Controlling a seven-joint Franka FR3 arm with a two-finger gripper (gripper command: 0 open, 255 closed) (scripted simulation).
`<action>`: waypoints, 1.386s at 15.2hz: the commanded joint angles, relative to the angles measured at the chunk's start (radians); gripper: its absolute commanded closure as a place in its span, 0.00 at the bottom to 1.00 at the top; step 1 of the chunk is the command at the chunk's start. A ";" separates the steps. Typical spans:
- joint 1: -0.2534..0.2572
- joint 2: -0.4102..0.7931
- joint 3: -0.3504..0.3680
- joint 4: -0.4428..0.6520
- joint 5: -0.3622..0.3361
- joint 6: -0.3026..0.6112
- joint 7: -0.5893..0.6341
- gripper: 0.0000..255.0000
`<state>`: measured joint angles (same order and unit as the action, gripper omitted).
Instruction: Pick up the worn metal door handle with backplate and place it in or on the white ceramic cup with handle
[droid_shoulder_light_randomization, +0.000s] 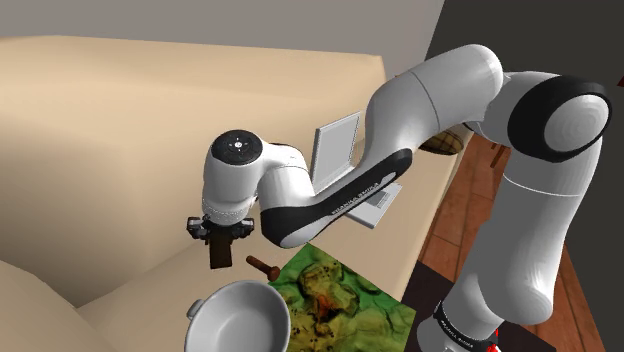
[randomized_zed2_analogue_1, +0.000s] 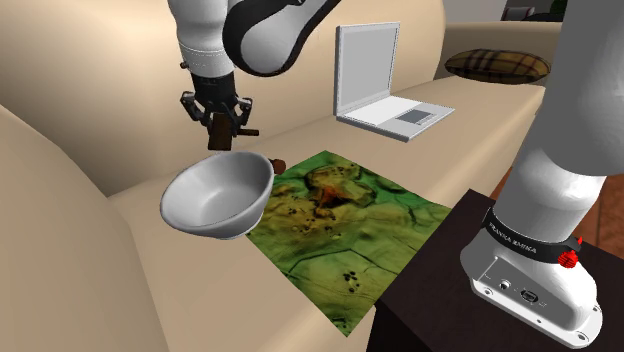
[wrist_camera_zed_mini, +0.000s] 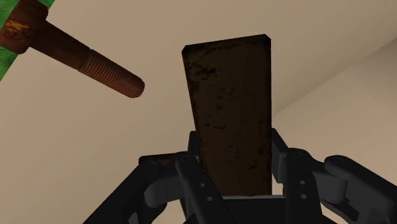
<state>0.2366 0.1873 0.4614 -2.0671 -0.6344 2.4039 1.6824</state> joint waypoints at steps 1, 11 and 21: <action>-0.002 -0.010 0.005 0.013 0.019 -0.019 -0.020 1.00; -0.013 -0.079 0.023 0.065 0.114 -0.111 -0.112 1.00; -0.016 -0.126 0.032 0.141 0.183 -0.213 -0.186 1.00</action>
<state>0.2203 0.0654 0.4923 -1.9350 -0.4582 2.2018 1.5035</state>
